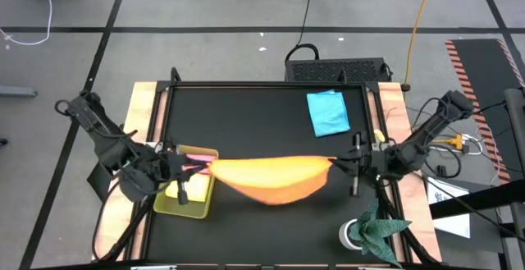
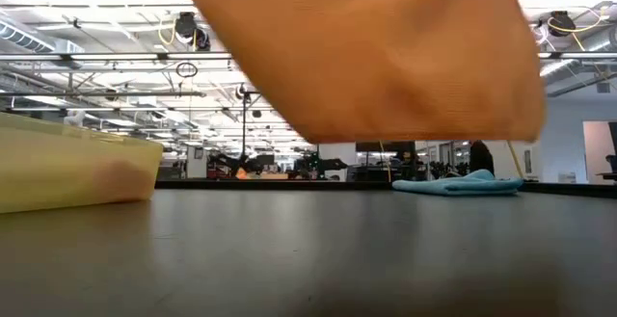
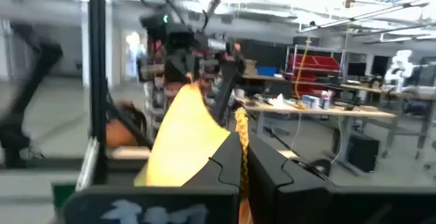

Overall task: Fold microfiber towels
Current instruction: Fold the orange microfiber towel

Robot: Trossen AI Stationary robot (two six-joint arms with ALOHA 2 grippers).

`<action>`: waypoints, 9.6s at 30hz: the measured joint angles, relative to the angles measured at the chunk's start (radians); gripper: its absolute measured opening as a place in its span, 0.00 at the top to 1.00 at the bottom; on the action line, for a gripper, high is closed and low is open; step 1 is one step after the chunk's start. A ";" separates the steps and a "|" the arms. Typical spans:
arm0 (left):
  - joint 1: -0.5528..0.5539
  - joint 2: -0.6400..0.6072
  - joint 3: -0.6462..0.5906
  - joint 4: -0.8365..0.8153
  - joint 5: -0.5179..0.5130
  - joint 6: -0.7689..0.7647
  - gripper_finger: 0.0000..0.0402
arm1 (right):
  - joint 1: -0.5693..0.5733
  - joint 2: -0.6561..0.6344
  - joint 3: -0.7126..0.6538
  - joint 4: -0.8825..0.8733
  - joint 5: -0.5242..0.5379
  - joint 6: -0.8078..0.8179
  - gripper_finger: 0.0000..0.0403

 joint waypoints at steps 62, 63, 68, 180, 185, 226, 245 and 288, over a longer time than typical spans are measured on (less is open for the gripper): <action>0.374 0.273 -0.565 0.559 0.500 0.321 0.55 | 0.115 0.562 -0.262 0.090 -0.357 0.748 0.94; 0.383 0.272 -0.554 0.562 0.500 0.319 0.52 | 0.115 0.595 -0.235 0.091 -0.381 0.762 0.92; 0.433 0.265 -0.488 0.584 0.520 0.277 0.43 | 0.103 0.691 -0.118 0.091 -0.537 0.814 0.77; 0.275 1.052 0.038 0.944 0.842 0.593 0.82 | 0.012 0.598 -0.100 -0.252 -0.007 1.099 1.00; 0.258 1.052 0.038 0.934 0.751 0.507 0.97 | 0.026 0.598 -0.100 -0.254 -0.006 1.021 1.00; 0.094 0.709 -0.134 0.357 0.183 0.027 0.98 | 0.060 0.799 0.169 -0.666 -0.436 0.501 0.74; 0.008 0.570 -0.134 0.329 0.067 -0.080 0.99 | 0.123 0.606 0.168 -0.503 -0.195 0.763 1.00; 0.864 0.525 -0.413 0.825 0.526 0.378 0.98 | -0.380 0.484 -0.014 -0.934 -0.060 1.120 1.00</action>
